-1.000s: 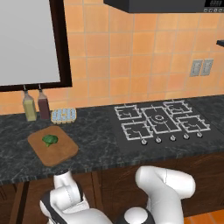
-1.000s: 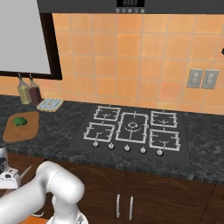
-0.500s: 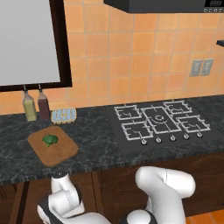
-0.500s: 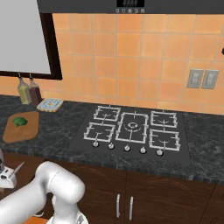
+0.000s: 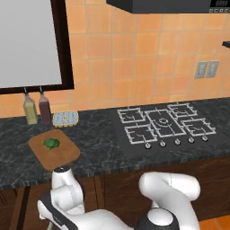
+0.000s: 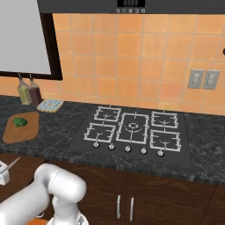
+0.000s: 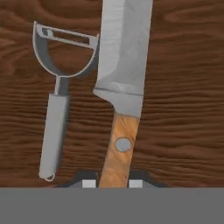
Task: Place the appropriate cutting tool for cutting the broccoli skin on the cutting board.
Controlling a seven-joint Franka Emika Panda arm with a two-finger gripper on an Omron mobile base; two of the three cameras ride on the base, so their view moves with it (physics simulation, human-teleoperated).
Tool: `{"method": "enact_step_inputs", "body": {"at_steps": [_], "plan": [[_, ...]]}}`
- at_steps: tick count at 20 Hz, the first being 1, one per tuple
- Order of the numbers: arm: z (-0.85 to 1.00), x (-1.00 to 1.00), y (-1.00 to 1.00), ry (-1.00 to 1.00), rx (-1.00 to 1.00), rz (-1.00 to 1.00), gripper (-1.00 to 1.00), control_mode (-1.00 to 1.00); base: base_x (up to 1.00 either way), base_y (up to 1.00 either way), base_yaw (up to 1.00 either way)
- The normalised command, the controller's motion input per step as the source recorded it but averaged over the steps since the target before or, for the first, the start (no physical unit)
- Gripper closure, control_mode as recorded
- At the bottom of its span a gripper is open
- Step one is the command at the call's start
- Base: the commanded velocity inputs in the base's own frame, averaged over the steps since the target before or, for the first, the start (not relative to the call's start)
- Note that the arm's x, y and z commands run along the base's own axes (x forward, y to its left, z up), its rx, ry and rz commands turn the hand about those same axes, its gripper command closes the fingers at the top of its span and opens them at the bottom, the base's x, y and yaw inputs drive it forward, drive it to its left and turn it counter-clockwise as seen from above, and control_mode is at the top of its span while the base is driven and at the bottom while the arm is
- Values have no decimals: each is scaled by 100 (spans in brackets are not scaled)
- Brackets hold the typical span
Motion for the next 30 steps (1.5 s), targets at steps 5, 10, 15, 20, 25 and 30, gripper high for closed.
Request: {"method": "enact_step_inputs", "body": {"at_steps": [5,10,15,20,25,30], "plan": [[68,-41,1,4,0,-20,100,-100,0,0,0],[58,-72,0,5,2,-17,100,-100,0,0,0],[65,-58,0,-3,0,-17,100,-100,0,0,0],[53,-10,-11,-4,0,-15,100,-100,0,0,0],[58,31,-18,0,0,-15,100,-100,0,0,0],[51,54,-11,0,0,-12,100,-100,0,0,0]]}}
